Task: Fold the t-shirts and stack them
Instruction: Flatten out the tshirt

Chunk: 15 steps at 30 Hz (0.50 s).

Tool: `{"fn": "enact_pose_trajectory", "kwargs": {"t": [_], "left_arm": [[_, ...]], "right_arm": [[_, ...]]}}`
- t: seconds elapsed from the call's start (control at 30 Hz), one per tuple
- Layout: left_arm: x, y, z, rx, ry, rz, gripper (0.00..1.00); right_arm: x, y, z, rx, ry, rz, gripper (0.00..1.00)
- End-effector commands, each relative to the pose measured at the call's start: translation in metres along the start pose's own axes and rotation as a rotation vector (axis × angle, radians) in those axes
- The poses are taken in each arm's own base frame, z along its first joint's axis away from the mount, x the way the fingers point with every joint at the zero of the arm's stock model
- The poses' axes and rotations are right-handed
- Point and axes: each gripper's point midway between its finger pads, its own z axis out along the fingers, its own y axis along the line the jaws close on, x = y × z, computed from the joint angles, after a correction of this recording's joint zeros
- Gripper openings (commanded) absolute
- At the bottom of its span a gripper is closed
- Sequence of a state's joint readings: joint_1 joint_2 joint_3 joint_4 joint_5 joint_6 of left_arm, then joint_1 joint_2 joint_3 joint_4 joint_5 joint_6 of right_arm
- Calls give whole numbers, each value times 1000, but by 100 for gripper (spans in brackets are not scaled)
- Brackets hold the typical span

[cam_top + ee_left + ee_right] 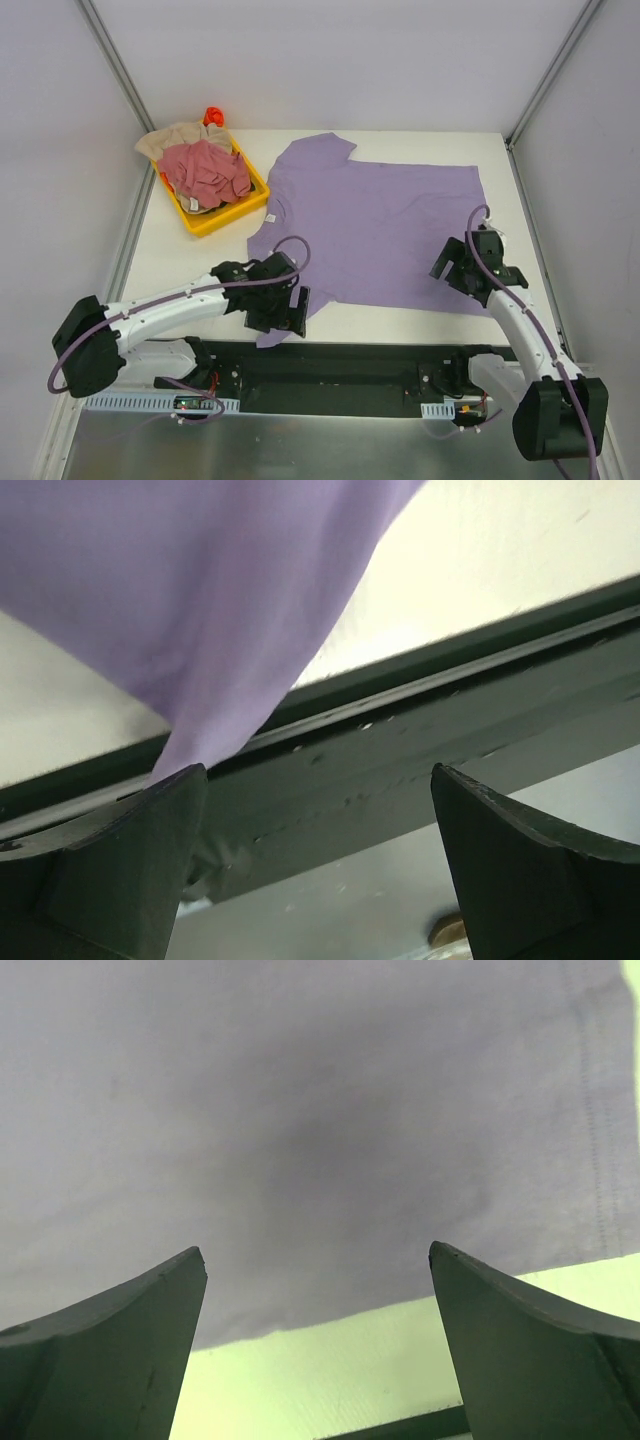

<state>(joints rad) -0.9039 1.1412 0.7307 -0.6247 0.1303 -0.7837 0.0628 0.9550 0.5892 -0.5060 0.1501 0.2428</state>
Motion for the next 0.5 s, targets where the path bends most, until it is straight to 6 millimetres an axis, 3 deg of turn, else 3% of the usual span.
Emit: {"fn": "enact_pose_trajectory", "kwargs": {"t": [0.0, 0.37, 0.47], "left_arm": [[42, 28, 5, -147, 156, 59, 90], [30, 66, 34, -425, 144, 17, 68], [24, 59, 38, -430, 151, 20, 36]], "right_arm": [[12, 10, -11, -33, 23, -70, 96], [20, 10, -8, -41, 4, -96, 96], [19, 12, -8, -50, 1, -90, 96]]}}
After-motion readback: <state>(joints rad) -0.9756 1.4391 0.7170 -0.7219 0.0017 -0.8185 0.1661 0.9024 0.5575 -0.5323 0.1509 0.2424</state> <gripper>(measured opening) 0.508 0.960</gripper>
